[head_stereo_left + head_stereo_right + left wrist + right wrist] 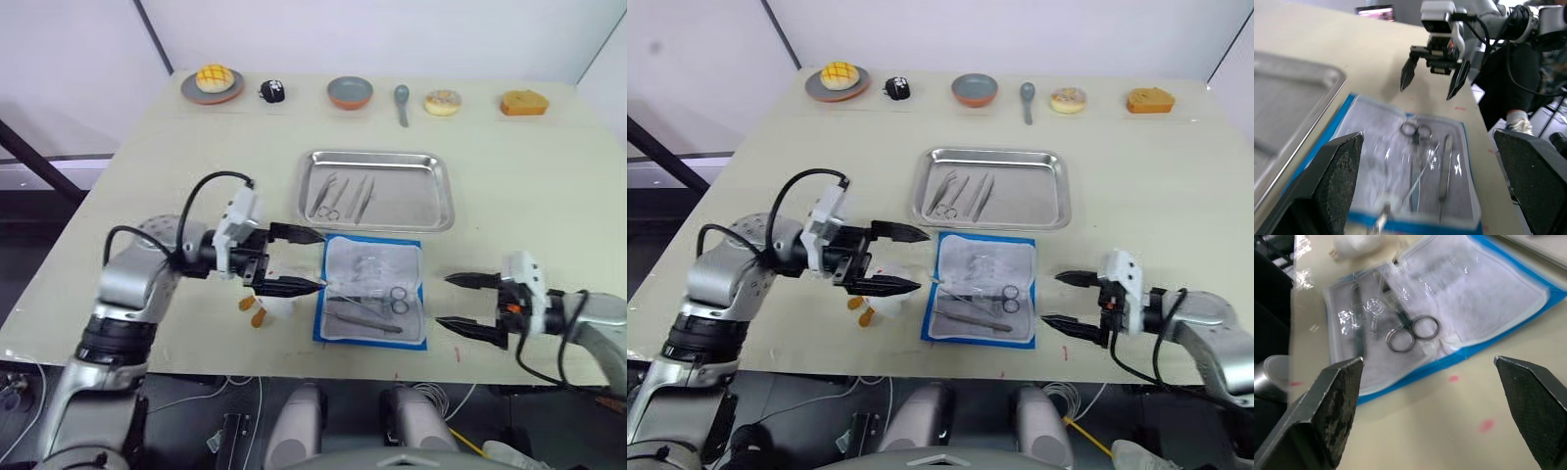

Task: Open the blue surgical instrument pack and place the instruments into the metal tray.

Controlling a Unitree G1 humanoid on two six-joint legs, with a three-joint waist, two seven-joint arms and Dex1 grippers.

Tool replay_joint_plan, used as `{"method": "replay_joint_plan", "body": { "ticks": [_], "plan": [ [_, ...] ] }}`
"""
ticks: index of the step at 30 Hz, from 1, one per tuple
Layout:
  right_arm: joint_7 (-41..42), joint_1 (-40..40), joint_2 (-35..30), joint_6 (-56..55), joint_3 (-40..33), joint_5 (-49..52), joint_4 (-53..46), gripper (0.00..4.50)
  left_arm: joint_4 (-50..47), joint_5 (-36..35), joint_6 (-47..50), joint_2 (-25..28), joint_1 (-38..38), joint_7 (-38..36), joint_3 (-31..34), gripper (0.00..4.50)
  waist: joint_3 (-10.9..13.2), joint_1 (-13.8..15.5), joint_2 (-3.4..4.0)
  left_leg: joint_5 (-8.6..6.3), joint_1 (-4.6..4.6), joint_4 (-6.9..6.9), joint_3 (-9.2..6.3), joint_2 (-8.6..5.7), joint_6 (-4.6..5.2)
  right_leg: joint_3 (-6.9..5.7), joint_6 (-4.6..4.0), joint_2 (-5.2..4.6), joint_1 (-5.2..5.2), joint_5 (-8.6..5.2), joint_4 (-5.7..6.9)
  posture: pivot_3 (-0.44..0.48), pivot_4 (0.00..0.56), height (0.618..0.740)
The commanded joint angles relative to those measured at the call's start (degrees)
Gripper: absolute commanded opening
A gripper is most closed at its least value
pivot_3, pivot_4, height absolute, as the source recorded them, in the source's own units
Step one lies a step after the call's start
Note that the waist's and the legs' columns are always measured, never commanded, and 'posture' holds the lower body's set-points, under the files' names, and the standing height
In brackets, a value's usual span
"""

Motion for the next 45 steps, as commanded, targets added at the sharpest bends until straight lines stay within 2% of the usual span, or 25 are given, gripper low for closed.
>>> {"method": "replay_joint_plan", "body": {
  "ticks": [1, 6, 10, 15, 19, 31, 45],
  "plan": [
    [-1.3, 5.0, -3.8, 4.4, -11.4, 6.1, -9.8, 4.50, 6.4, 3.7, -5.4, -3.2, -4.9, -4.1, -4.6, 4.49, 0.1, 0.6, 0.20, 0.00, -0.02, 0.01, -0.01, -0.01, 0.00, -0.03, 0.00, 0.00, 0.00, 0.00, -0.01, 0.000, 0.150, 0.740],
    [-2.3, 9.6, -7.7, 10.4, -23.6, 12.7, -16.3, 4.50, 17.3, 8.0, -12.3, -7.1, -9.7, -8.6, -8.9, 4.49, 0.1, 0.3, 0.09, 0.00, -0.11, 0.17, -0.07, -0.10, 0.01, -0.09, 0.03, -0.01, 0.03, 0.00, -0.02, 0.000, 0.150, 0.740],
    [-1.6, 12.9, -9.9, 14.4, -32.6, 16.7, -19.5, 4.50, 22.5, 8.9, -17.5, -7.9, -11.4, -9.1, -12.2, 4.49, 0.2, 0.4, 0.08, 0.00, -0.11, 0.20, -0.06, -0.08, 0.02, -0.09, 0.03, 0.00, 0.03, 0.00, 0.01, 0.000, 0.150, 0.740],
    [-0.8, 16.0, -11.5, 17.3, -40.7, 19.3, -21.3, 4.50, 27.3, 11.0, -24.5, -7.7, -11.3, -9.1, -15.2, 4.49, 0.2, 0.5, 0.00, -0.01, -0.13, 0.21, -0.07, -0.06, 0.02, -0.08, 0.04, -0.02, 0.04, 0.00, -0.01, 0.000, 0.150, 0.740],
    [-0.8, 17.8, -11.5, 18.4, -43.8, 20.1, -22.4, 4.50, 31.0, 14.6, -30.0, -8.7, -10.8, -9.1, -15.9, 4.49, 0.2, 0.5, 0.00, -0.01, -0.14, 0.22, -0.07, -0.05, 0.04, -0.08, 0.04, -0.04, 0.04, 0.01, 0.00, 0.000, 0.150, 0.740],
    [-4.7, 16.7, -11.4, 18.5, -41.1, 22.3, -25.6, 4.50, 40.1, 21.4, -38.8, -12.9, -12.0, -8.2, -15.8, 4.49, 0.2, 0.5, 0.00, -0.01, -0.13, 0.24, -0.07, -0.07, 0.04, -0.08, 0.06, -0.02, 0.05, 0.00, 0.02, 0.000, 0.150, 0.740],
    [-14.0, 7.8, -12.1, 17.4, -27.8, 22.5, -29.8, 4.50, 47.1, 25.4, -44.5, -13.1, -10.7, -7.0, -15.8, 4.49, -0.1, 0.2, 0.29, -0.01, 0.16, 0.24, 0.06, -0.01, 0.04, 0.01, 0.26, 0.06, 0.17, -0.11, 0.15, 0.000, 0.150, 0.740]
  ]
}}
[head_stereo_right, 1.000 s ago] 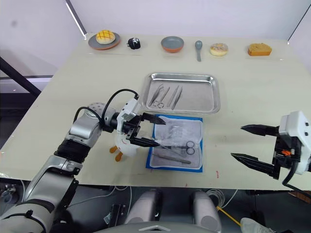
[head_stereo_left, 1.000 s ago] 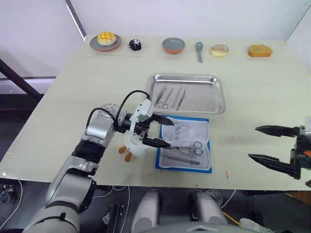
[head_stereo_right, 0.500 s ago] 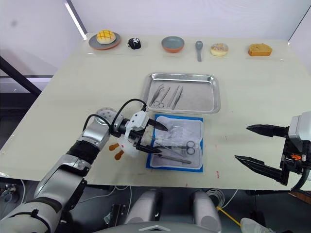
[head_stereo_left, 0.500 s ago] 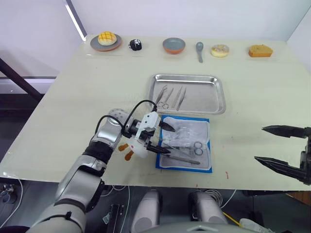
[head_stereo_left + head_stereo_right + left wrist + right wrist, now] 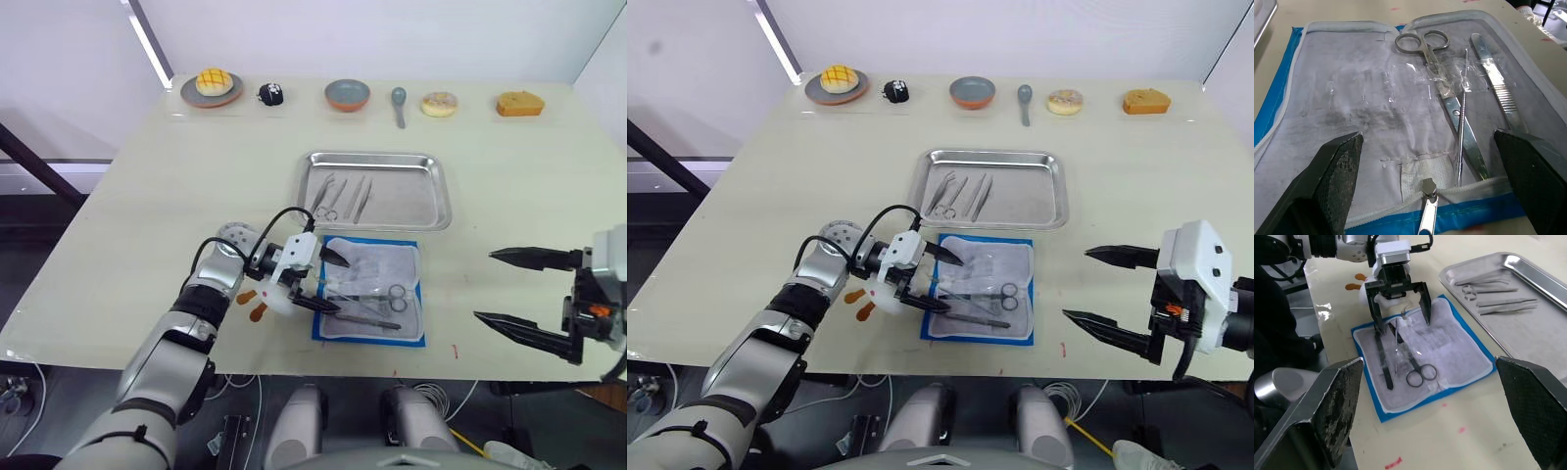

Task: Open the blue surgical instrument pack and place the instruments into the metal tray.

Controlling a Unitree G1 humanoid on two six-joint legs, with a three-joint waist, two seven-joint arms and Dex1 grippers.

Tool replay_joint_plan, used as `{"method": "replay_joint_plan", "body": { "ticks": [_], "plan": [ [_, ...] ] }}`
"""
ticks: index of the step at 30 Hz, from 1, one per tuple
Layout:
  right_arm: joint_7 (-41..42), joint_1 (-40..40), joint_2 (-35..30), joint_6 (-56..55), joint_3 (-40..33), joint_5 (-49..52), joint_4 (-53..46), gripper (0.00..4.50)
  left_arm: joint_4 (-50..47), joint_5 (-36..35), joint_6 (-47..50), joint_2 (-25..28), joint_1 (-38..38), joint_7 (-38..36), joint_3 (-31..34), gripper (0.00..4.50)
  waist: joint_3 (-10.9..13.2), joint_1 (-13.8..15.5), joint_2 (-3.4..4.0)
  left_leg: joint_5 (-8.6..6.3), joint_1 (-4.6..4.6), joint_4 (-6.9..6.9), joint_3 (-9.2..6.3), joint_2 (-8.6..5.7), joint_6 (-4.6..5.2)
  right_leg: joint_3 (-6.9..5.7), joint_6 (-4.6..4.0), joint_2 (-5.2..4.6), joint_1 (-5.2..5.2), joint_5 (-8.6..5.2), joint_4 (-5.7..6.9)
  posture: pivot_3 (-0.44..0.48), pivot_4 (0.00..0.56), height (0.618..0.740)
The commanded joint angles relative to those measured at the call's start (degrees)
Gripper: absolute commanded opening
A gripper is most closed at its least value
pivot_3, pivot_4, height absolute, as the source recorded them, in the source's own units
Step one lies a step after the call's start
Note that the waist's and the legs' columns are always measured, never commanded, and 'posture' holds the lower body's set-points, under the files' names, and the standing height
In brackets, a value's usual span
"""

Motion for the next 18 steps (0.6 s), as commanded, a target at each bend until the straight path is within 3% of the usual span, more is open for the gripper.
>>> {"method": "replay_joint_plan", "body": {
  "ticks": [1, 6, 11, 14, 18],
  "plan": [
    [-1.9, -2.2, -0.9, -1.7, 2.9, -1.0, -2.0, 4.50, 3.4, 2.5, -0.6, 0.3, 1.9, -1.3, -0.4, 4.49, -0.1, 0.0, 0.07, 0.00, 0.01, 0.00, 0.01, 0.00, 0.00, 0.01, 0.00, 0.00, 0.00, 0.00, 0.00, 0.000, 0.150, 0.740],
    [-6.3, -7.2, 0.0, -3.4, 12.8, -7.1, -2.0, 4.50, 3.3, 2.5, -1.0, -0.1, 2.2, -1.1, 0.0, 4.49, -0.2, -0.1, 0.17, 0.00, 0.08, 0.00, 0.05, 0.00, 0.00, 0.06, 0.01, 0.03, 0.01, -0.01, 0.05, 0.000, 0.150, 0.740],
    [-9.5, -15.9, 1.0, -3.8, 31.7, -18.6, 2.0, 4.50, 3.0, 2.8, -1.4, -0.4, 2.6, -0.7, 0.4, 4.49, -0.2, -0.3, 0.21, 0.00, 0.14, -0.01, 0.11, 0.01, 0.00, 0.12, 0.01, 0.03, 0.01, -0.02, 0.07, 0.000, 0.150, 0.740],
    [-9.4, -21.2, 3.9, -2.5, 39.1, -21.3, 6.4, 4.50, 2.9, 2.9, -1.6, -0.5, 2.8, -0.7, 0.5, 4.49, -0.3, -0.3, 0.24, 0.00, 0.14, -0.01, 0.11, 0.00, 0.00, 0.12, 0.01, 0.03, 0.01, -0.02, 0.07, 0.000, 0.150, 0.740],
    [-8.4, -26.3, 7.2, -3.9, 47.9, -27.7, 11.9, 3.29, 3.2, 3.3, -2.2, -0.3, 2.9, -0.5, 0.5, 4.50, -0.3, -0.3, 0.26, 0.00, 0.14, -0.02, 0.08, -0.01, 0.00, 0.11, -0.02, 0.02, 0.01, 0.00, 0.07, 0.000, 0.150, 0.740]
  ]
}}
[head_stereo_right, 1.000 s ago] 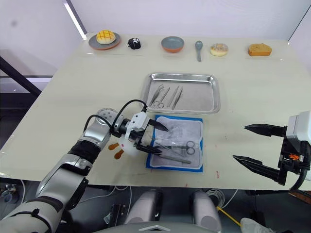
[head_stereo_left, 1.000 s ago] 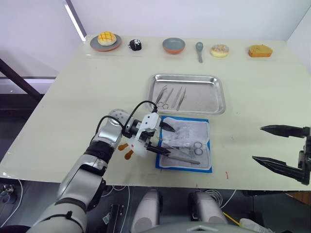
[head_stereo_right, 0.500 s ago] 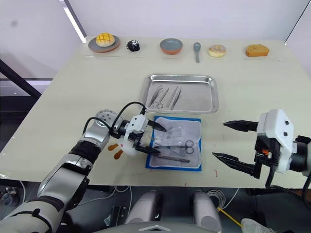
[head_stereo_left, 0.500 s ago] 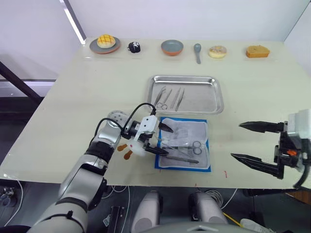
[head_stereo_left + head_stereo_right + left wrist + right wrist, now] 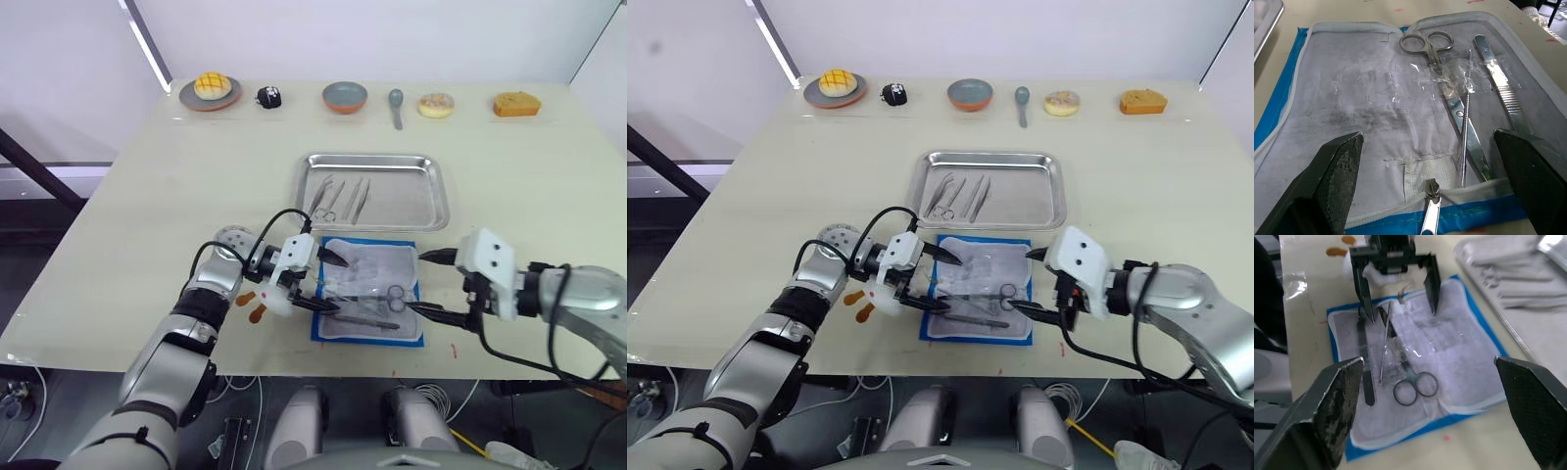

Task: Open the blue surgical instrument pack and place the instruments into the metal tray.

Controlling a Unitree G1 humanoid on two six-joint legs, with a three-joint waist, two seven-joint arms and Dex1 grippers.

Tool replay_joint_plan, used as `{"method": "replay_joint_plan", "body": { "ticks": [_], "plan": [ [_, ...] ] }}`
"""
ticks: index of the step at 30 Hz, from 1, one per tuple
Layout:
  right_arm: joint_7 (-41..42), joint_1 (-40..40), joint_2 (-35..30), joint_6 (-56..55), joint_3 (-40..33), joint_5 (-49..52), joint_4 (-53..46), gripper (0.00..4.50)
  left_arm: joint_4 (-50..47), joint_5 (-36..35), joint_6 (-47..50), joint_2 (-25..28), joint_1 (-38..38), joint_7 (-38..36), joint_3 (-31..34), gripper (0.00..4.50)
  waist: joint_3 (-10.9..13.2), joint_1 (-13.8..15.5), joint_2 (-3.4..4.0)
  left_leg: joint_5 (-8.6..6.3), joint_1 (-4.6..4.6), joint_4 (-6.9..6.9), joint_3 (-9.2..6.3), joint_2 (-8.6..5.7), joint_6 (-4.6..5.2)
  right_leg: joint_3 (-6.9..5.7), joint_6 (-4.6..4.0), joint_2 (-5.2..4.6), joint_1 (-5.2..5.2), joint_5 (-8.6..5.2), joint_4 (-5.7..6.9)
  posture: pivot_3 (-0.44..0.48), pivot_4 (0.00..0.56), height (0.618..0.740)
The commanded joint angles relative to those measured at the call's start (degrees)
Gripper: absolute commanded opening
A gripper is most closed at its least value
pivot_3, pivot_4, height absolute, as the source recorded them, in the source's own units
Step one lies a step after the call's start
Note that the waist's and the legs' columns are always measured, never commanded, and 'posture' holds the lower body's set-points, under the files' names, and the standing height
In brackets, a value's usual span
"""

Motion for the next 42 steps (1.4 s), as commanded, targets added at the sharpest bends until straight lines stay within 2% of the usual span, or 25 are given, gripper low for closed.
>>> {"method": "replay_joint_plan", "body": {
  "ticks": [1, 8, 29, 32, 42],
  "plan": [
    [1.2, -2.9, 1.4, -2.1, 5.6, -5.3, 2.8, 3.29, 2.1, 2.8, -0.4, 0.5, 2.1, -0.6, -0.9, 4.50, 0.0, 0.0, 0.00, 0.00, -0.01, 0.01, -0.01, 0.00, 0.00, -0.01, -0.01, 0.00, 0.00, 0.00, 0.01, 0.000, 0.150, 0.740],
    [3.0, -7.0, 4.9, -3.9, 13.2, -12.7, 8.3, 3.29, 1.7, 2.9, -0.6, 0.7, 2.8, -0.2, -0.5, 4.50, 0.0, -0.6, 0.00, 0.00, 0.04, 0.02, -0.02, -0.01, 0.00, -0.01, -0.01, 0.01, 0.00, -0.01, 0.13, 0.000, 0.150, 0.740],
    [5.7, -9.2, 11.0, -1.9, 17.7, -20.7, 11.8, 3.29, 1.7, 3.5, -1.2, 0.5, 3.3, 1.1, -0.1, 4.50, 0.0, -0.9, 0.02, 0.00, 0.12, 0.02, -0.06, -0.05, 0.00, 0.01, -0.01, -0.01, 0.00, -0.02, 0.32, 0.000, 0.150, 0.740],
    [5.9, -9.5, 11.2, -1.8, 17.8, -21.3, 12.2, 2.50, 1.6, 3.6, -1.2, 0.4, 3.5, 1.2, -0.1, 4.50, 0.0, -0.9, 0.03, 0.00, 0.13, 0.02, -0.06, -0.05, 0.00, 0.01, -0.01, 0.00, 0.00, -0.02, 0.33, 0.000, 0.150, 0.740],
    [7.4, -10.1, 11.4, -1.4, 18.7, -23.3, 12.7, 2.50, 0.9, 3.4, -0.8, 0.2, 3.9, 1.4, 0.3, 4.50, 0.0, -0.9, 0.03, 0.00, 0.13, 0.02, -0.06, -0.05, 0.00, 0.01, -0.01, -0.01, 0.00, -0.02, 0.33, 0.000, 0.150, 0.740]
  ]
}}
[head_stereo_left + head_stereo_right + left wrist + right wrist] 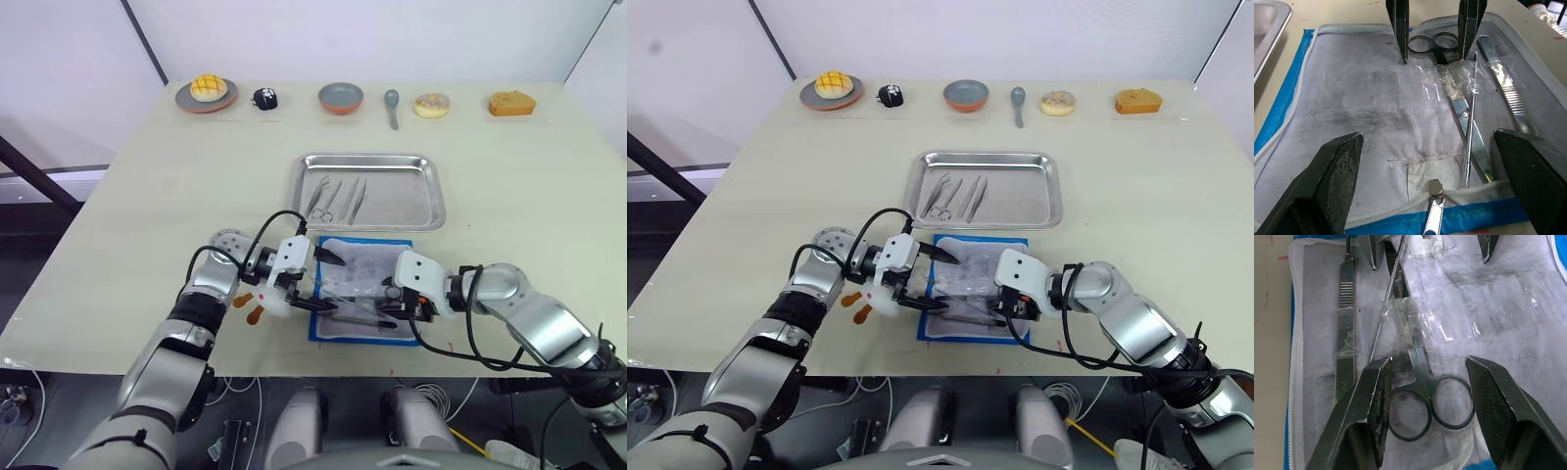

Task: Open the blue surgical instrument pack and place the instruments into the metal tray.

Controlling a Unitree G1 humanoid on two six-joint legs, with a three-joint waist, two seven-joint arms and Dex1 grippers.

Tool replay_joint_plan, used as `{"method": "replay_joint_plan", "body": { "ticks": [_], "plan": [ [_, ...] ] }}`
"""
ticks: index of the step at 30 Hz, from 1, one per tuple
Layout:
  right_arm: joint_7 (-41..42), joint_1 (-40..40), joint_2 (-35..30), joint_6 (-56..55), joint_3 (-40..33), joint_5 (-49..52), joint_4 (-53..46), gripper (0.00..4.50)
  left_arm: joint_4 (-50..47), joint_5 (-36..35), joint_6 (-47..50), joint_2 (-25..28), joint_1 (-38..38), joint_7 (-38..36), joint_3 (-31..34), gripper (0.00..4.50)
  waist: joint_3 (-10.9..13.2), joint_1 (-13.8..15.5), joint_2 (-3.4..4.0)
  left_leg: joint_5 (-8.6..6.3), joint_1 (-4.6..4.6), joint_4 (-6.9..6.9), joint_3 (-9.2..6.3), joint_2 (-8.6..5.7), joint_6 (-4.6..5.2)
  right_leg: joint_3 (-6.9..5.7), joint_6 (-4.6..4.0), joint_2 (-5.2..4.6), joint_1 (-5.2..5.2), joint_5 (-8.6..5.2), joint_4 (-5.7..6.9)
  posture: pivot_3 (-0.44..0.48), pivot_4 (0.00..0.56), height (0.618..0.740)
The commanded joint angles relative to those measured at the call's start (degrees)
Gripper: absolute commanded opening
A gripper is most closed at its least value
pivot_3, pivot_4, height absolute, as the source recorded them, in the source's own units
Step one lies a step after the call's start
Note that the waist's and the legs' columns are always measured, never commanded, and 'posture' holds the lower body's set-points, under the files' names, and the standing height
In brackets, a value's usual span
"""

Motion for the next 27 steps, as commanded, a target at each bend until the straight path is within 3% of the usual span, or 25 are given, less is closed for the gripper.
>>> {"method": "replay_joint_plan", "body": {
  "ticks": [1, 11, 15, 18, 27],
  "plan": [
    [0.7, -1.5, 0.6, 0.3, 0.5, -0.8, -0.3, 2.50, 1.8, 2.8, 0.5, 0.1, 2.2, 0.2, -1.4, 4.50, 0.0, 0.0, 0.00, 0.00, 0.00, 0.00, 0.00, 0.00, 0.00, 0.00, 0.00, 0.00, 0.00, 0.00, 0.00, 0.000, 0.150, 0.740],
    [1.8, -4.2, 1.3, 4.0, 3.8, -3.4, 0.0, 2.50, 0.7, 2.9, 0.9, 0.2, 2.9, 0.7, -1.4, 4.50, 0.0, 0.0, 0.01, 0.00, 0.00, 0.00, -0.02, 0.00, 0.00, -0.01, -0.01, -0.01, 0.00, 0.00, 0.00, 0.000, 0.150, 0.740],
    [2.2, -3.9, 0.7, 5.1, 3.9, -3.7, -0.2, 1.36, 0.6, 3.0, 1.0, 0.2, 3.1, 1.0, -1.3, 4.50, 0.0, 0.0, 0.01, 0.00, 0.01, 0.00, -0.01, 0.00, 0.00, -0.01, 0.00, -0.03, 0.00, 0.00, 0.00, 0.000, 0.150, 0.740],
    [2.3, -3.3, 0.2, 5.5, 3.6, -3.5, -0.9, 0.05, 0.3, 3.0, 1.0, 0.3, 3.3, 1.1, -1.3, 4.50, -0.1, 0.0, 0.02, 0.00, 0.01, 0.00, -0.02, 0.00, 0.00, -0.01, 0.00, -0.03, 0.01, 0.00, 0.00, 0.000, 0.150, 0.740],
    [2.4, -3.1, -0.8, 5.6, 2.9, -3.3, -1.5, 0.05, 0.2, 3.1, 1.1, 0.3, 3.3, 1.3, -1.3, 4.50, -0.1, 0.0, 0.03, 0.00, 0.01, 0.00, -0.02, 0.00, 0.00, -0.02, 0.01, -0.04, 0.01, -0.01, -0.01, 0.000, 0.150, 0.740]
  ]
}}
